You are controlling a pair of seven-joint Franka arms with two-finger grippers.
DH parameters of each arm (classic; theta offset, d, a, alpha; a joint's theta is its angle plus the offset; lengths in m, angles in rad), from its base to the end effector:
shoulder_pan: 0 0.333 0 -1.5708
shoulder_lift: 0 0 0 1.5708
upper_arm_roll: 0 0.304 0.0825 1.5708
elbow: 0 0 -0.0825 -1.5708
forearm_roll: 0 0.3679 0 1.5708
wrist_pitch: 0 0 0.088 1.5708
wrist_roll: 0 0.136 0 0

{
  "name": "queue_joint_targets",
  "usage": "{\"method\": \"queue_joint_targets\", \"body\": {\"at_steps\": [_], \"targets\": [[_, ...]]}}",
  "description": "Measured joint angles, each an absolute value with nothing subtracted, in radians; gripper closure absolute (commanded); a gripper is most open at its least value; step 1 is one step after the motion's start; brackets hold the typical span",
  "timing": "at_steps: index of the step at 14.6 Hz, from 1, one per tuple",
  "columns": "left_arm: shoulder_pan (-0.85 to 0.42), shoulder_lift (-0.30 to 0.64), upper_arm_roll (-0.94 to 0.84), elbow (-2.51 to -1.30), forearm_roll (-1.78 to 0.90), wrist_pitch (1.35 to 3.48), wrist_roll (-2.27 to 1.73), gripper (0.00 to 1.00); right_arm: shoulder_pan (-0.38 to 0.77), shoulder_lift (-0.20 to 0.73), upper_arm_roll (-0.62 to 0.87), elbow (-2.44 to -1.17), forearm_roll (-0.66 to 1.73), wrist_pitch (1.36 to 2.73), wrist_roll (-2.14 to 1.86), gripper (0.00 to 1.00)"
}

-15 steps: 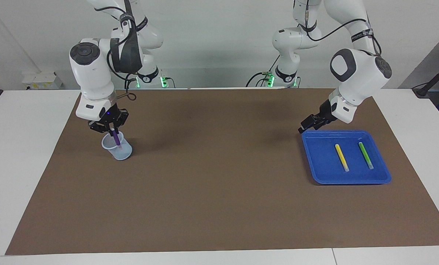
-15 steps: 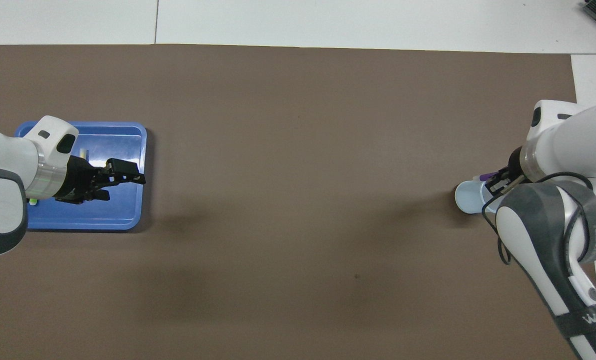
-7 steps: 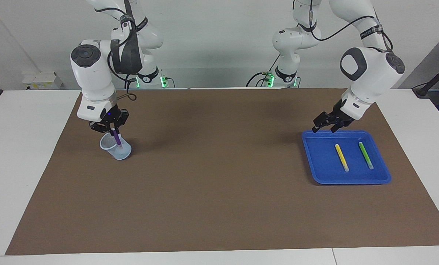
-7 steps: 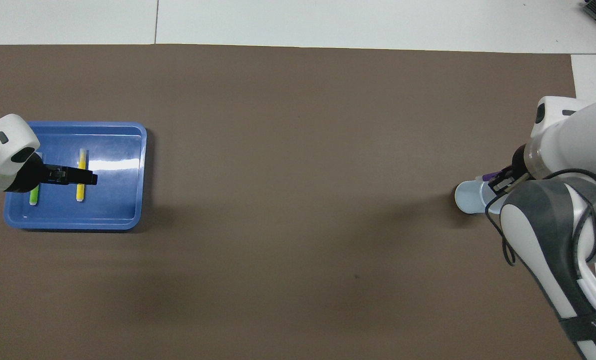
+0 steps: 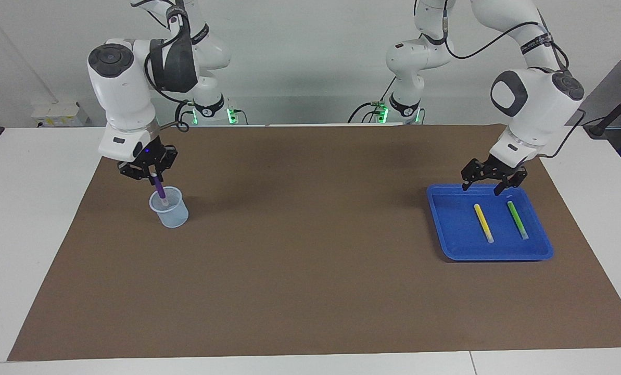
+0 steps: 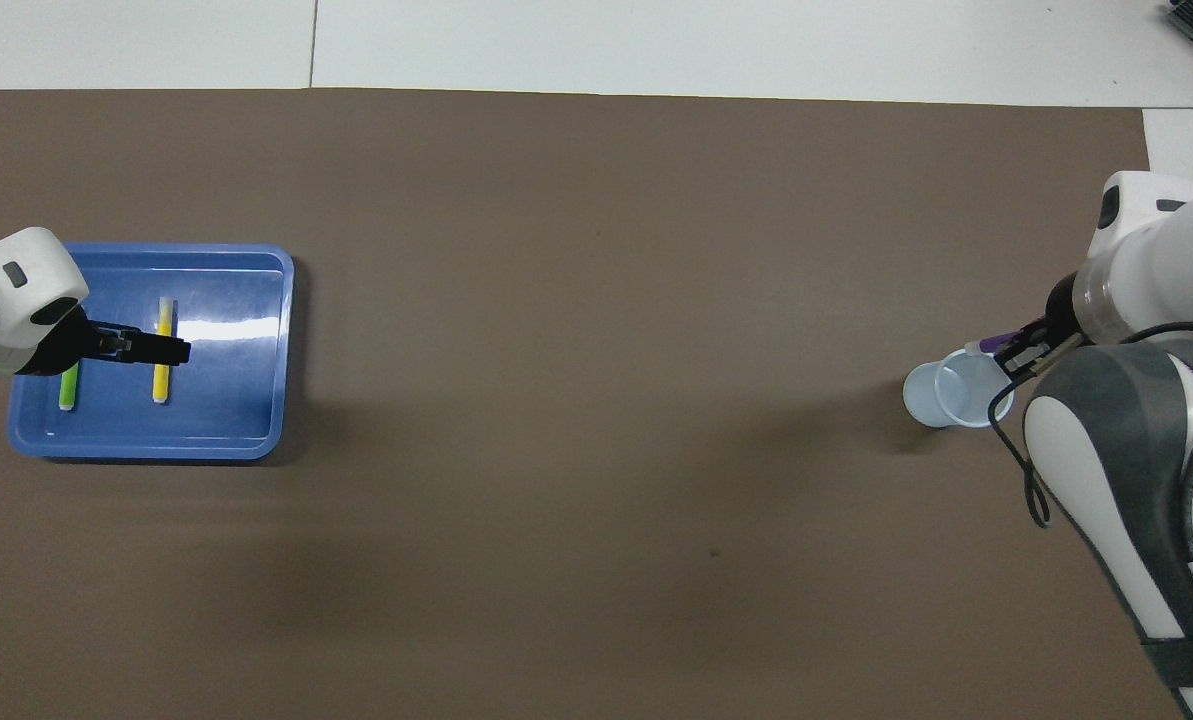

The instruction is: Transfer and insert pens with both arms

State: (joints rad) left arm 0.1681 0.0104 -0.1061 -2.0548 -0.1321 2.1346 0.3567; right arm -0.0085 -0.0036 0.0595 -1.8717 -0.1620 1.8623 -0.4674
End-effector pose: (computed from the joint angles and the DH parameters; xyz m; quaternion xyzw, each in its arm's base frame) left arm 0.5456 0.0250 0.4052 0.9913 -0.1134 0.0458 0.0491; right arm 0.5451 0.0109 0.4732 0.9574 0.2782 -0.0189 0.0753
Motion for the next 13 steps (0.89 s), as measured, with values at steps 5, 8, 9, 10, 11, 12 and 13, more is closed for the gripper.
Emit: {"method": "queue_joint_targets", "body": {"at_steps": [5, 8, 9, 10, 11, 12, 13], "targets": [[0.17, 0.013, -0.105, -2.056, -0.13, 2.135, 0.365, 0.0, -0.024, -0.005, 0.057, -1.937, -0.162, 1.884, -0.467, 1.0], [0.181, 0.038, -0.102, -2.058, -0.123, 2.152, 0.366, 0.0, -0.03, -0.011, 0.057, -1.973, -0.162, 1.905, -0.467, 1.0], [0.186, 0.051, -0.101, -2.057, -0.122, 2.161, 0.367, 0.0, -0.031, -0.014, 0.057, -1.976, -0.162, 1.905, -0.467, 1.0], [0.191, 0.063, -0.101, -2.056, -0.12, 2.168, 0.369, 0.0, -0.031, -0.016, 0.057, -1.979, -0.162, 1.905, -0.467, 0.48], [0.194, 0.077, -0.101, -2.052, -0.113, 2.173, 0.37, 0.0, -0.031, -0.019, 0.057, -1.981, -0.162, 1.905, -0.467, 0.0], [0.196, 0.093, -0.101, -2.045, -0.103, 2.179, 0.37, 0.0, -0.031, -0.02, 0.057, -1.982, -0.162, 1.905, -0.467, 0.0], [0.197, 0.107, -0.101, -2.037, -0.098, 2.183, 0.37, 0.0, -0.031, -0.021, 0.057, -1.982, -0.162, 1.905, -0.467, 0.0]]}}
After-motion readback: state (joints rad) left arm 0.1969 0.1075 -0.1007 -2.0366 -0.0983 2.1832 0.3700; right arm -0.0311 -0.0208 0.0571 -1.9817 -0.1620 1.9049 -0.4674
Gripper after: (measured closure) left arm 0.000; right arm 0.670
